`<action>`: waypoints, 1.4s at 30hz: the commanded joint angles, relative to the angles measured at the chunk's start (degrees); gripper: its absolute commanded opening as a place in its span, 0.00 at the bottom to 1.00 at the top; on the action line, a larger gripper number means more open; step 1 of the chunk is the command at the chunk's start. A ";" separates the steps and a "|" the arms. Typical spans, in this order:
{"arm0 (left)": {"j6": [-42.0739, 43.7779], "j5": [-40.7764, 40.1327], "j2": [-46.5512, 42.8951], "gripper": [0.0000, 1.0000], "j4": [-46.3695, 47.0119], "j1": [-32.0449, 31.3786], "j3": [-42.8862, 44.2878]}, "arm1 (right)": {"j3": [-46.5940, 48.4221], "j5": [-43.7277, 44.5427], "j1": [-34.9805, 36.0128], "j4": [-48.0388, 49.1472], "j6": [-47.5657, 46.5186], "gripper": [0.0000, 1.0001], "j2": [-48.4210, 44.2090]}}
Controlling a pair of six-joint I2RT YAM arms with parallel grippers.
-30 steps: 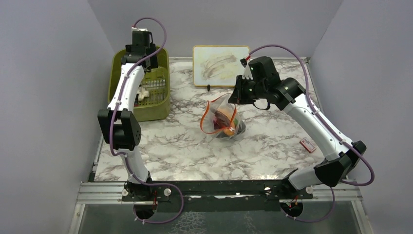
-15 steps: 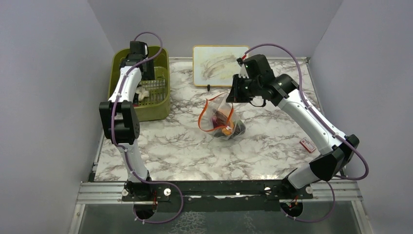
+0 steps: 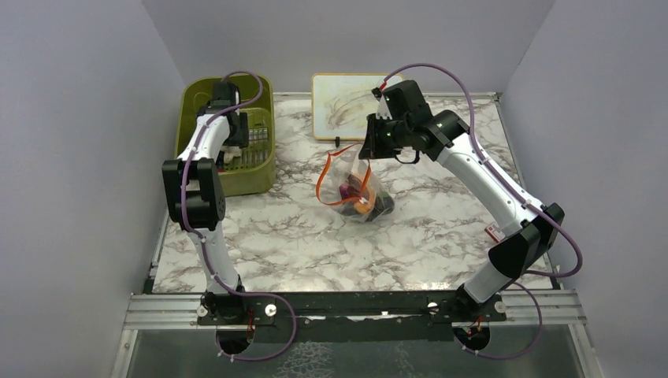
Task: Place the food in the zip-top bag and seal the zipper
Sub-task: Pick up the fake vegetable from the bin.
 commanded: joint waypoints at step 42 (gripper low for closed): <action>3.77 -3.29 6.00 0.27 1.32 -2.17 5.60 | 3.34 2.42 -0.95 -0.40 -0.47 0.01 -0.14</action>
